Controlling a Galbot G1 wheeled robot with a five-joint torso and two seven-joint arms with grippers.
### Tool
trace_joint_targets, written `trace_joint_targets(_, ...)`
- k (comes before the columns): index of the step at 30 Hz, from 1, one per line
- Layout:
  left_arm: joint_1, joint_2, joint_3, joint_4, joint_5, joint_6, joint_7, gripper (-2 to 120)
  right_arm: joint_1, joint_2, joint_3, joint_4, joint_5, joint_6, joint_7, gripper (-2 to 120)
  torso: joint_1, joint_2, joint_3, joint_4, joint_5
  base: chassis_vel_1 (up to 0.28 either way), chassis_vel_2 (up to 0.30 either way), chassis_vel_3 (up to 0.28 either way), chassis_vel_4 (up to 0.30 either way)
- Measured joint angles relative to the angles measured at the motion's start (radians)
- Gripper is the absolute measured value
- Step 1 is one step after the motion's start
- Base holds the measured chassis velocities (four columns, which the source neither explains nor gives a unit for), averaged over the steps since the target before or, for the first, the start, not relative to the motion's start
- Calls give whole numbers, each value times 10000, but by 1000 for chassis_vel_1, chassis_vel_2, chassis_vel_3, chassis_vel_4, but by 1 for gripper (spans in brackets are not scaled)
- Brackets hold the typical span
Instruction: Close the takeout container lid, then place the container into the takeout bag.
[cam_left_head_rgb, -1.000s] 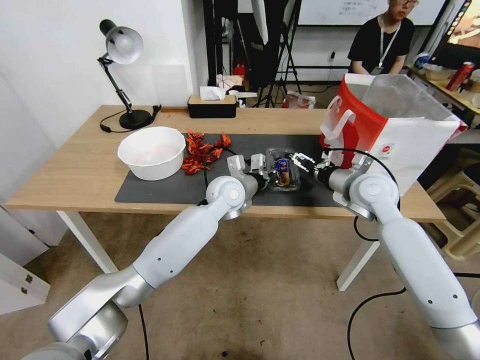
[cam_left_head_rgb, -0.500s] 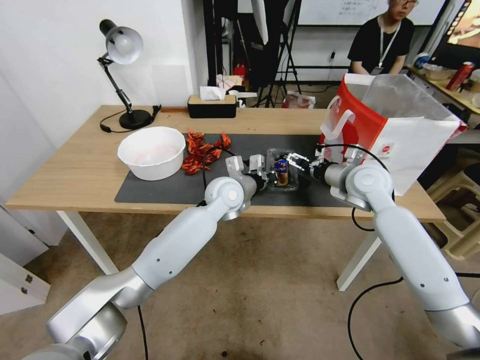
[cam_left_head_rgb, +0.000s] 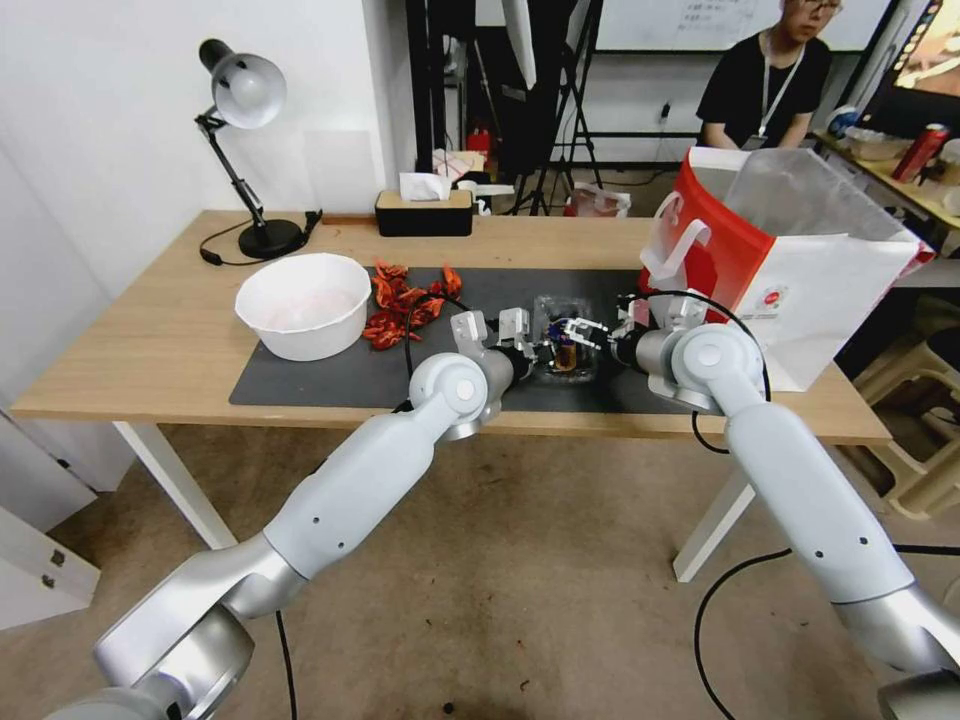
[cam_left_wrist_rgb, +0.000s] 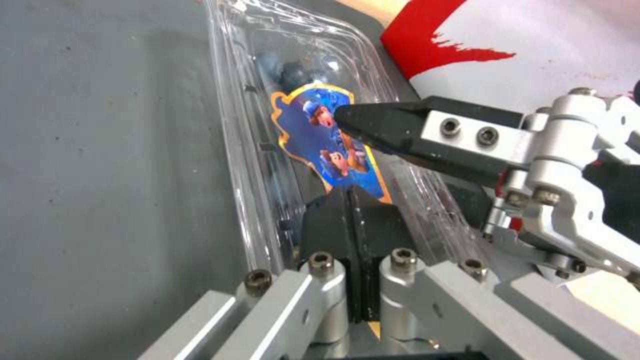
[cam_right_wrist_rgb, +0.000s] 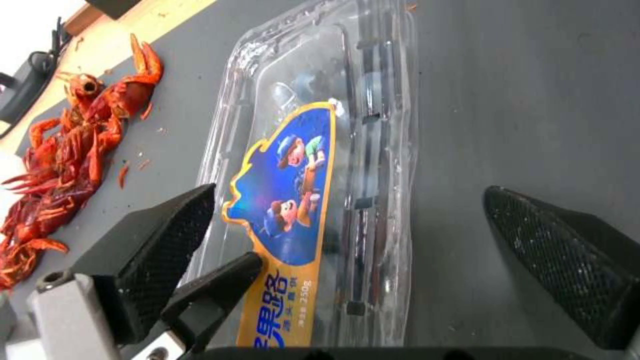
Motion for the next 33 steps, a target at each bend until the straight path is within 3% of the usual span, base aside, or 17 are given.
trace_joint_targets(33,-53,57,-75,-63,-64,-72,4,0,53,245,-309,-62,437,2,81,100,2,0,-1,1,2,0,0,0,0)
